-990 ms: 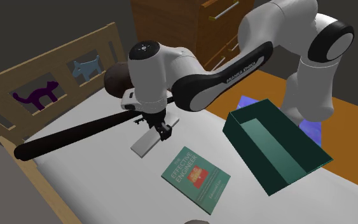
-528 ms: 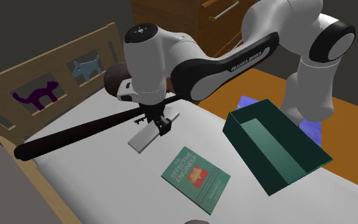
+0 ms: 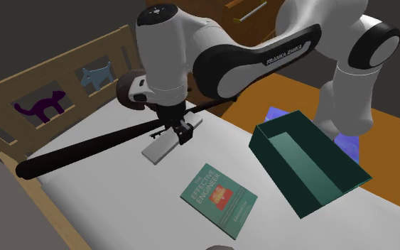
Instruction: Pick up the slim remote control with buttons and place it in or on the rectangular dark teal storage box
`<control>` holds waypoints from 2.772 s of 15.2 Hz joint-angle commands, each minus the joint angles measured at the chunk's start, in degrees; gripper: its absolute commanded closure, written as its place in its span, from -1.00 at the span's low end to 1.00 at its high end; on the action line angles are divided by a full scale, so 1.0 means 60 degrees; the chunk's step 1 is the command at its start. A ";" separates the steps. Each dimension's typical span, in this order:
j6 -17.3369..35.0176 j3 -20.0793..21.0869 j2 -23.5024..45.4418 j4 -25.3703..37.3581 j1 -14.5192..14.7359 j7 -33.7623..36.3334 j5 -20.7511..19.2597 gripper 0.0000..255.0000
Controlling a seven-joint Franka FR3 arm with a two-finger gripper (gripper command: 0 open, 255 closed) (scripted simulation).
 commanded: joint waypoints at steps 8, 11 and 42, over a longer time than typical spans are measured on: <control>0.1068 0.0115 -0.3711 -0.4490 -0.0445 -0.0343 0.1428 1.00; 0.1166 0.0054 -0.4919 -0.5707 -0.0375 -0.0503 0.1905 1.00; -0.0913 -0.0036 -1.4027 -1.2611 0.2243 0.0031 0.4541 1.00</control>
